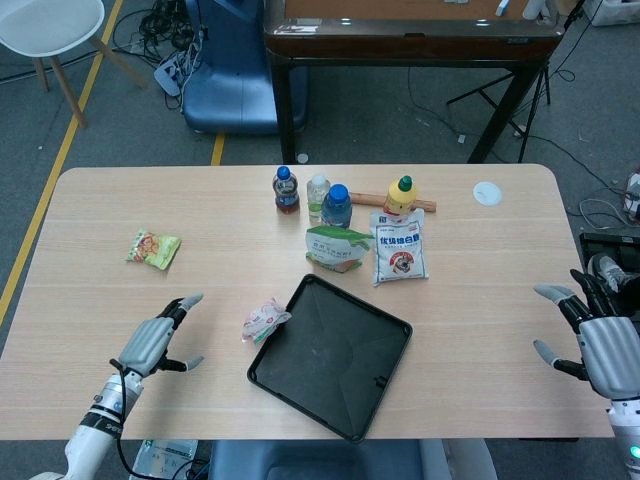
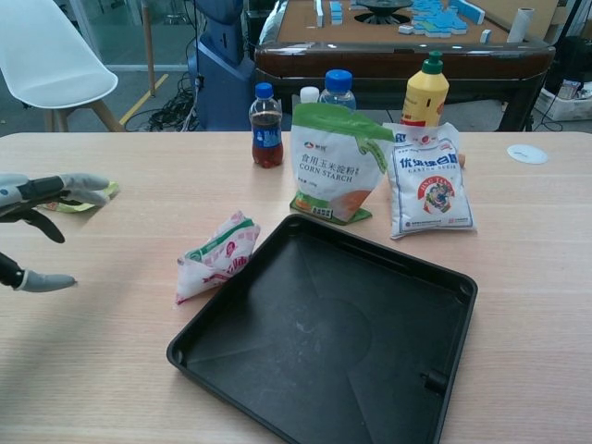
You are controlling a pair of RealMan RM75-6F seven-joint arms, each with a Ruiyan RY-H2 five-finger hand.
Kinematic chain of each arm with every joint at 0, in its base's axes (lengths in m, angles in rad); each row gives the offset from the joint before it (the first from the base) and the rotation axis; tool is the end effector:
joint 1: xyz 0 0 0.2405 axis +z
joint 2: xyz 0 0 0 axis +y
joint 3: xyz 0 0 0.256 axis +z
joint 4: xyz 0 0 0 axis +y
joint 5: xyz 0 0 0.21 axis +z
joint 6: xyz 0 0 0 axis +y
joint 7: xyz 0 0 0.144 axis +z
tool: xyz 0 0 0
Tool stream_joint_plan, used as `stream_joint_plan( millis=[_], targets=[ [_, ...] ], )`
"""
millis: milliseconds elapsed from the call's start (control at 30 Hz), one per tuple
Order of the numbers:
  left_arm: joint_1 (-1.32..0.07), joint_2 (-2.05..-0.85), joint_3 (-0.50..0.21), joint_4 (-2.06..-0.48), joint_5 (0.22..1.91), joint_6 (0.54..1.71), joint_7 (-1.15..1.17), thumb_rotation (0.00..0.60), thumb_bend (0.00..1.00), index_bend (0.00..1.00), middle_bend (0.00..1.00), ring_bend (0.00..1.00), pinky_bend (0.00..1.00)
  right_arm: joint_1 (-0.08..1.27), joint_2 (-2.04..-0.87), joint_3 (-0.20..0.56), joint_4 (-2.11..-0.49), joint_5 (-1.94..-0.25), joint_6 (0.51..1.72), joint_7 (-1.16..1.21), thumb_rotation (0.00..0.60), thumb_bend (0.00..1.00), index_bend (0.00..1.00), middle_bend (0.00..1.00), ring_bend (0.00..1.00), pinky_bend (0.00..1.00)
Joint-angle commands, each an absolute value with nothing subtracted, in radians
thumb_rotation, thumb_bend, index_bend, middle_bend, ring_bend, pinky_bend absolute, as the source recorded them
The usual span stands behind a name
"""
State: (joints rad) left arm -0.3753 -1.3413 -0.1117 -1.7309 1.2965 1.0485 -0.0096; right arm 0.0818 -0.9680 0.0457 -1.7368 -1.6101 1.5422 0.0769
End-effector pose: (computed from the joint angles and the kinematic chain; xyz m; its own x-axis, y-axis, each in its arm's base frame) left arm -0.2229 0.2501 0.0347 0.0720 0.3820 0.9213 0.9928 -0.1162 -0.0294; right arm -0.2790 -0.1767 0.1948 0.3511 0.0417 0.9354 -0.9272 -0.1241 0.3535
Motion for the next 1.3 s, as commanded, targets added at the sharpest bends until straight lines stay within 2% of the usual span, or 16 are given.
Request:
stream_joint_plan(
  millis=[33, 867, 1300],
  targets=[
    [-0.408, -1.395, -0.125, -1.691, 1.279, 1.029, 0.005, 0.600, 0.19, 0.00, 0.09, 0.06, 0.23, 0.077, -0.967, 0.044, -1.736, -1.607, 1.546, 0.079, 0.600, 0.21, 0.23, 0.28, 0.06, 0.06],
    [-0.579, -1.700, -0.193, -1.424, 1.165, 0.929, 0.055, 0.600, 0.19, 0.00, 0.10, 0.07, 0.23, 0.046, -0.964, 0.041, -1.707, -1.583, 1.562, 0.118, 0.600, 0.21, 0.23, 0.28, 0.06, 0.06],
    [-0.624, -1.789, -0.212, -1.308, 1.133, 0.909, 0.045, 0.600, 0.19, 0.09, 0.15, 0.12, 0.23, 0.039, -0.967, 0.042, -1.689, -1.575, 1.560, 0.137, 0.600, 0.21, 0.23, 0.28, 0.06, 0.06]
  ],
)
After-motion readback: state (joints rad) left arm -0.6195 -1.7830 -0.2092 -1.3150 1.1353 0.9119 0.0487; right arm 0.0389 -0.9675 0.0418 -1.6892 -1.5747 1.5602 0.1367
